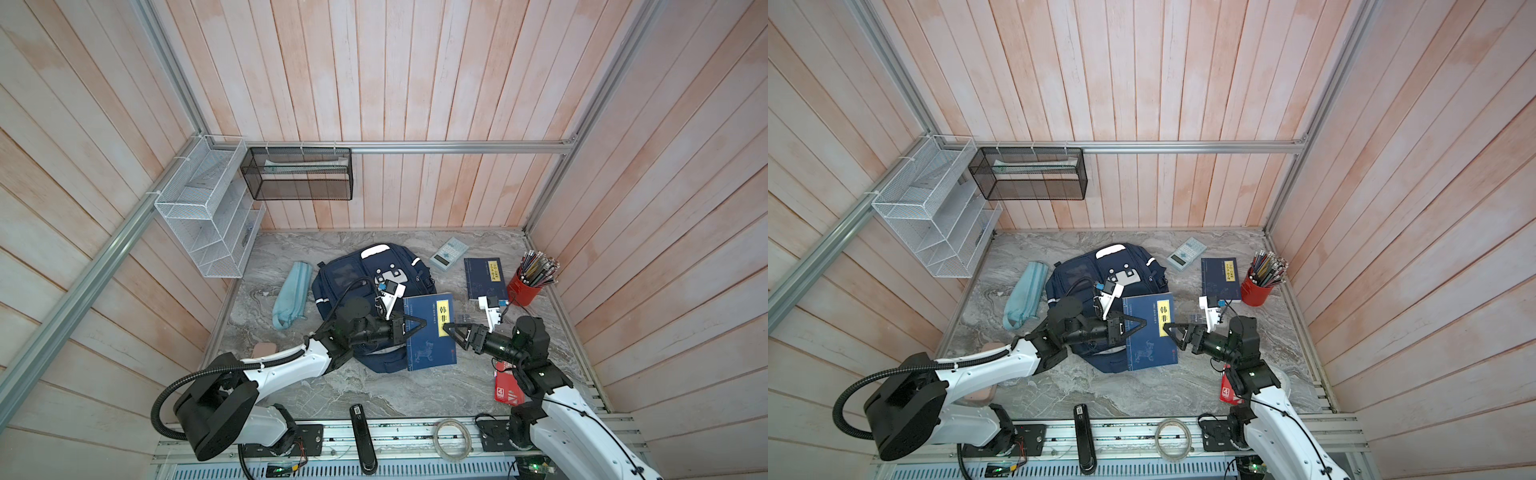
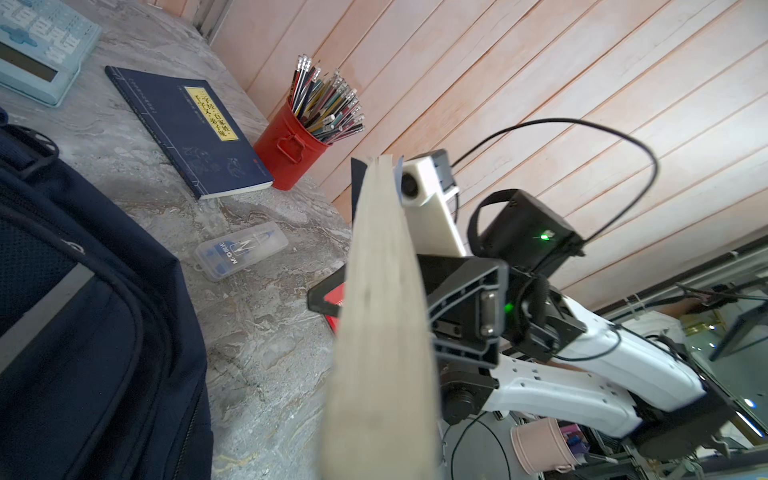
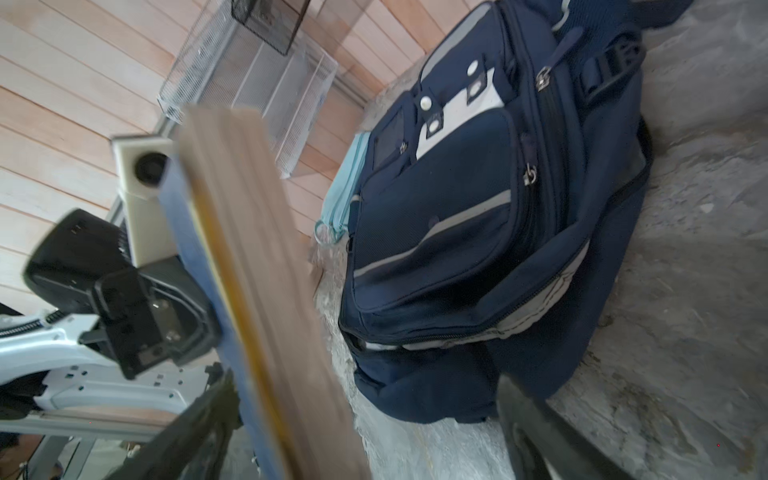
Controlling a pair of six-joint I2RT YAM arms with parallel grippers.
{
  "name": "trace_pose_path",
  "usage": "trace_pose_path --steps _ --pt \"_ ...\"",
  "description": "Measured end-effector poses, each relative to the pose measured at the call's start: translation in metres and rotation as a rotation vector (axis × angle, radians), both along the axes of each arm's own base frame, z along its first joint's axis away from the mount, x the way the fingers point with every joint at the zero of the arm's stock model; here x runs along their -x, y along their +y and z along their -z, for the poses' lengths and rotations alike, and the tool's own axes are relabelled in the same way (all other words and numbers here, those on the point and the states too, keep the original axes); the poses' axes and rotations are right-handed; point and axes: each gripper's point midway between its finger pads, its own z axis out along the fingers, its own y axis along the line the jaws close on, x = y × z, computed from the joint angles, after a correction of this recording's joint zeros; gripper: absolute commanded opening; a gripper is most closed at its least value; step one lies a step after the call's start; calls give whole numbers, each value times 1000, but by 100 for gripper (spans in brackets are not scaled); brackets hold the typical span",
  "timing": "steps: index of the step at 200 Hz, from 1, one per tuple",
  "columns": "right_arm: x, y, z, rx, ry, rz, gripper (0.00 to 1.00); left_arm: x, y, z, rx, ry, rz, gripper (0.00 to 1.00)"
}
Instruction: Pack the student bag
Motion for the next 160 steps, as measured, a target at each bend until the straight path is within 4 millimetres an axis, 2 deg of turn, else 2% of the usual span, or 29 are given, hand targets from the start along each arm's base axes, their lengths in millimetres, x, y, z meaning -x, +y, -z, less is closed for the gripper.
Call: trace_pose_path --steps 10,31,46,56,68,80,99,111,131,160 --pt "6 10 -2 6 -32 -47 95 3 0 -6 9 -3 26 0" --pt "16 25 -18 -2 -135 -119 80 12 -1 -8 12 4 84 0" --pt "14 27 -27 -10 -176 -126 51 15 -2 -4 7 21 110 0" --pt "13 28 -32 -13 -204 -128 26 13 -1 0 3 42 112 1" --pt "13 28 -34 -17 -216 -130 0 9 1 4 -4 60 104 6" --pt "13 29 -37 -23 -229 -135 0 2 3 11 -19 77 84 19" --pt "11 29 -36 -18 -228 -127 0 0 3 14 -39 82 80 58" --pt "7 25 -35 -6 -226 -92 0 -3 2 13 -58 80 69 70" --pt "-8 7 -35 21 -225 39 0 -24 7 15 -139 60 -38 72" --pt "-36 -43 -41 63 -220 318 0 -65 29 26 -328 -11 -273 57"
